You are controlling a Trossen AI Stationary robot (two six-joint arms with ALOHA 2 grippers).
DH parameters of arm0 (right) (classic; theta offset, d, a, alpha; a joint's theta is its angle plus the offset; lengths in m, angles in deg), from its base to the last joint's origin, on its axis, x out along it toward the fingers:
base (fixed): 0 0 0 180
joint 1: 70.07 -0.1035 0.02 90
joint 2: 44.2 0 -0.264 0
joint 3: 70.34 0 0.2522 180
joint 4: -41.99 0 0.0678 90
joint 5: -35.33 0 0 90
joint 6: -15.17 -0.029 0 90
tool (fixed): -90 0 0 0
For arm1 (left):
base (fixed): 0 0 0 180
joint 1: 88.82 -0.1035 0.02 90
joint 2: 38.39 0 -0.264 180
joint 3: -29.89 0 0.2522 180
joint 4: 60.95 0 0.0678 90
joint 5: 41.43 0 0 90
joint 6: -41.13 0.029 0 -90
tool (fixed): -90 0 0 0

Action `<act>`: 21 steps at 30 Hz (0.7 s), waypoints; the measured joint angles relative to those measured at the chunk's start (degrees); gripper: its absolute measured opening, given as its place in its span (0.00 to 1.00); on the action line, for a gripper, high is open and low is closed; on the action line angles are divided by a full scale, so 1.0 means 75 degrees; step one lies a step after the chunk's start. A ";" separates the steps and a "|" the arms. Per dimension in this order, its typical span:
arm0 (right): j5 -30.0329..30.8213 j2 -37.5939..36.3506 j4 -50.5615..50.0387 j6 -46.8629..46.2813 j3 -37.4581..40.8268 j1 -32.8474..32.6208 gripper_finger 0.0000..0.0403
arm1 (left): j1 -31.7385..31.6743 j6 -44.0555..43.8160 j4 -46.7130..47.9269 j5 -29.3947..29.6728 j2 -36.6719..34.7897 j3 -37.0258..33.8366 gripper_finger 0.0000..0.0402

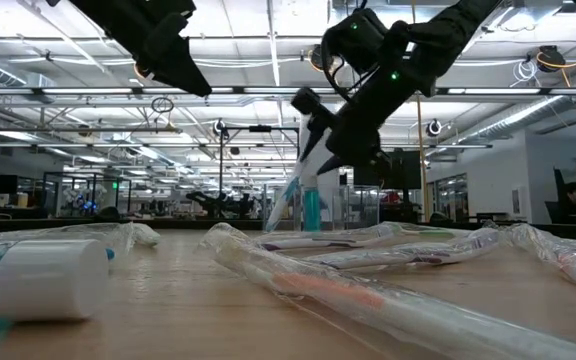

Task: Pick & Place toothbrushing station
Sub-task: Put the right green toothbrush into the transparent organizer

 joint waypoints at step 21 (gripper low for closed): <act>0.3201 -0.0403 0.1187 -0.5619 0.0001 0.0012 0.36 | 0.0000 0.0015 -0.0117 -0.0017 0.0003 -0.0184 0.38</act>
